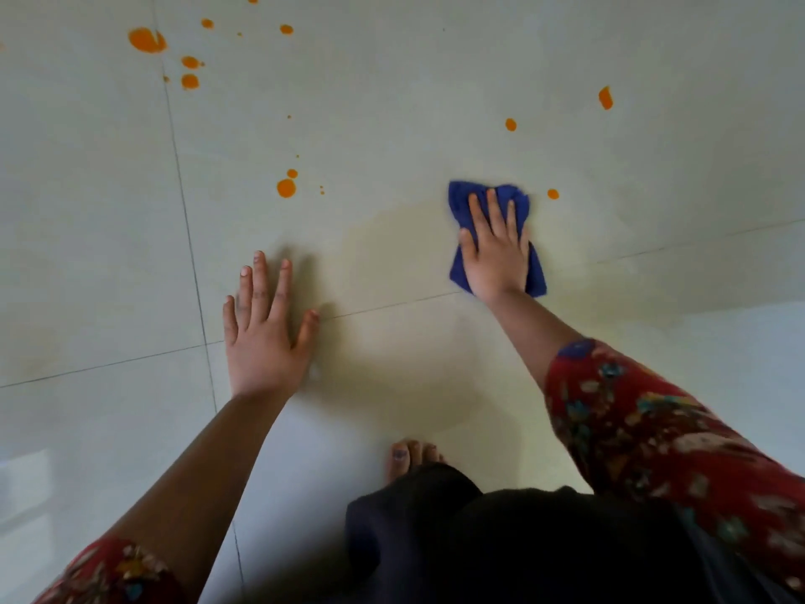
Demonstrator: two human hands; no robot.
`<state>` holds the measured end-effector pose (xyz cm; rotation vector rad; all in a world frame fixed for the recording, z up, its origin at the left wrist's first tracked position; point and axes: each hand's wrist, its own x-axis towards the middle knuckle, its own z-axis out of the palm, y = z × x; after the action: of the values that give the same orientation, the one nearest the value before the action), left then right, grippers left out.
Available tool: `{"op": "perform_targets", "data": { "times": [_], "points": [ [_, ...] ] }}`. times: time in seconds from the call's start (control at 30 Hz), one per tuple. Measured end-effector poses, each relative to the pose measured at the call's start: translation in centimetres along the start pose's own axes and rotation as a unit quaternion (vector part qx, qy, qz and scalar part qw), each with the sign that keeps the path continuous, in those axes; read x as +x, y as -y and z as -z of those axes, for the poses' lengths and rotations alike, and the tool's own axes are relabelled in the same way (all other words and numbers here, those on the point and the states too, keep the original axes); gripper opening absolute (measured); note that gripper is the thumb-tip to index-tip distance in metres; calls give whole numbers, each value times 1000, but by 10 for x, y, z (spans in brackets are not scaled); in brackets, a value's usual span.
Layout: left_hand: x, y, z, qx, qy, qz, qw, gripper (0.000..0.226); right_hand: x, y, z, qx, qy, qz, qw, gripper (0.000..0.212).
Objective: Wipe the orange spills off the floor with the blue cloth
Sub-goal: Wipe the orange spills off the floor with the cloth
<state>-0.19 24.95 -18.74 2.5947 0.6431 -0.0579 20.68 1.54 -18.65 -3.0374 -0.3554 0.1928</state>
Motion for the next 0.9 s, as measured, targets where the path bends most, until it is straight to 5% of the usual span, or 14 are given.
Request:
{"op": "perform_targets", "data": {
  "times": [0.13, 0.27, 0.33, 0.43, 0.5, 0.63, 0.77, 0.83, 0.9],
  "points": [
    [5, 19, 9, 5, -19, 38, 999, 69, -17, 85, -17, -2, 2, 189, 982, 56],
    [15, 42, 20, 25, -24, 70, 997, 70, -90, 67, -22, -29, 59, 443, 894, 53],
    [18, 53, 22, 25, -13, 84, 996, 72, -58, 43, -18, -38, 50, 430, 901, 53],
    [18, 56, 18, 46, -4, 76, 996, 72, 2, 38, -8, -25, 33, 225, 974, 59],
    [19, 55, 17, 51, -7, 82, 995, 72, 22, 66, -7, -6, 16, 152, 988, 64],
    [18, 55, 19, 49, -2, 81, 996, 73, -11, 127, -23, 2, 1, 288, 957, 58],
    [19, 54, 21, 54, 7, 79, 995, 73, -64, 94, -26, -41, 46, 513, 856, 55],
    [20, 54, 24, 52, 10, 79, 995, 73, -39, 62, -22, -46, 32, 486, 872, 54],
    [19, 52, 26, 53, 20, 82, 995, 75, -3, 43, -17, -41, 19, 354, 934, 56]
  ]
}}
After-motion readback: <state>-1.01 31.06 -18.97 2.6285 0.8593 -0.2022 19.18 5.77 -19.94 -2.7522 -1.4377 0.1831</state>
